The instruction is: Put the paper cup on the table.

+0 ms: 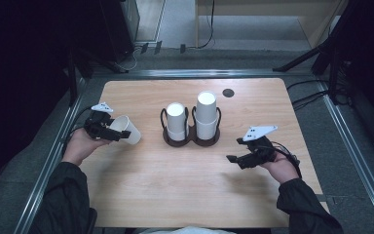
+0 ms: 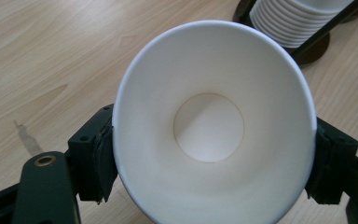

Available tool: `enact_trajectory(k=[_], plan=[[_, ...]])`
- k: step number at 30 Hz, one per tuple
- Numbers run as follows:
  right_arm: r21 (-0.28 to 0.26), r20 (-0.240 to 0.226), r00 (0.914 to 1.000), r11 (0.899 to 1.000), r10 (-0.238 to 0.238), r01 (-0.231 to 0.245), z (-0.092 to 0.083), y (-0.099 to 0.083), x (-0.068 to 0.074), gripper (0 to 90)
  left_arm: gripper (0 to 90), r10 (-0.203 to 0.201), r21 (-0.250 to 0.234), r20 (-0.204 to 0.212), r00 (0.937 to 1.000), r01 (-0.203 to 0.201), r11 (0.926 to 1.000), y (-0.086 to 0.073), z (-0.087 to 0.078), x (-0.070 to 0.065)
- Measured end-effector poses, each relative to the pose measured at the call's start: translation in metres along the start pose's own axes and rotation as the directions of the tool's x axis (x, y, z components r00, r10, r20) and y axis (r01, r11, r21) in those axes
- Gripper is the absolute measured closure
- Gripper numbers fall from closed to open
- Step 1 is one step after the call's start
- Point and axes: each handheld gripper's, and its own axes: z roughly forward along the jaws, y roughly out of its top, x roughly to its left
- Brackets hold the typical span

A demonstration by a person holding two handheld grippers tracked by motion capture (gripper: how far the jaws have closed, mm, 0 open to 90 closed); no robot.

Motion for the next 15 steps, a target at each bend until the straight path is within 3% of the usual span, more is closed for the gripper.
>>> enact_trajectory(k=[7,10,15], plan=[[-0.001,0.003,1.0,1.0,-0.002,0.002,-0.001,-0.003,0.001,22.6,20.1,-0.039,0.008,-0.058,0.9975,0.04,0.9992,-0.004,-0.004,0.015],[-0.003,0.006,1.0,1.0,-0.002,0.002,-0.002,-0.004,0.001,22.6,19.6,-0.05,0.021,-0.108,0.9929,0.053,0.9984,-0.006,-0.004,0.019],[0.0,0.009,0.9999,1.0,-0.004,0.004,-0.002,-0.004,0.001,22.6,19.0,-0.062,0.037,-0.145,0.9875,0.068,0.997,-0.009,-0.002,0.025]])
